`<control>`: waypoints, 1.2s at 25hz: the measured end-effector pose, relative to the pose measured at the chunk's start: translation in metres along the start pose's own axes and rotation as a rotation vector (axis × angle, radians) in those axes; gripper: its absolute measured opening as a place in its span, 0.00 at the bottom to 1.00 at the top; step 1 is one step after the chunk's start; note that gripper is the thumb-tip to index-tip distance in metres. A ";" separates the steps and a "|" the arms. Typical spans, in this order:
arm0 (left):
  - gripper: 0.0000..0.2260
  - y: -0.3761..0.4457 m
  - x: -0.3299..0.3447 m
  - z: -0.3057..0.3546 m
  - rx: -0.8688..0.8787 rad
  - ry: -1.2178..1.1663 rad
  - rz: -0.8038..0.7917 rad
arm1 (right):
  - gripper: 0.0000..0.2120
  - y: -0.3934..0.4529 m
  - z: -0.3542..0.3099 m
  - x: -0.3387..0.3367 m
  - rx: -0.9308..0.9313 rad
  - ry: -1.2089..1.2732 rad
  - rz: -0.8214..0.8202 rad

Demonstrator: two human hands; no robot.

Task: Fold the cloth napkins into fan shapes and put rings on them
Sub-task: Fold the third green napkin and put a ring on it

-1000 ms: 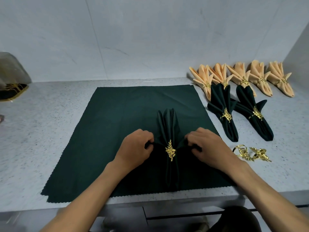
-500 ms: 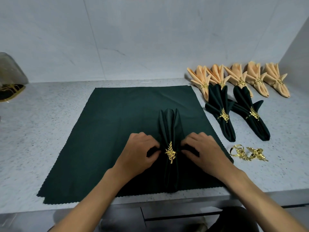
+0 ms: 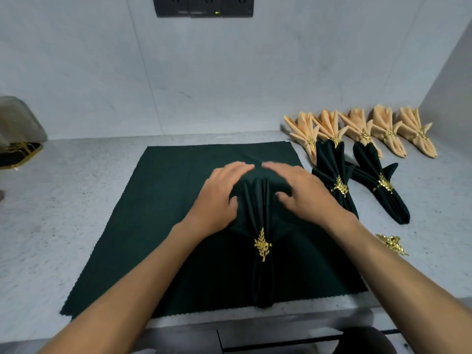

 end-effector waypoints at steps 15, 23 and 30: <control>0.10 -0.103 0.006 0.001 -0.101 -0.038 -0.011 | 0.08 -0.103 -0.029 -0.015 0.272 -0.233 0.403; 0.13 -0.096 0.041 0.030 -0.155 0.037 -0.059 | 0.14 -0.112 -0.039 0.018 0.127 -0.155 0.374; 0.19 -0.094 0.052 0.035 -0.135 0.009 -0.116 | 0.22 -0.084 -0.036 0.038 0.602 -0.010 0.089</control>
Point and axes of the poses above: each hand's wrist, its own y-axis towards the middle knuckle, its own x-axis out of the palm, z = x × y, the point moved 6 cm from there along y, towards the middle knuckle, and after that the axes turned 1 degree about x, right-handed, at the moved point
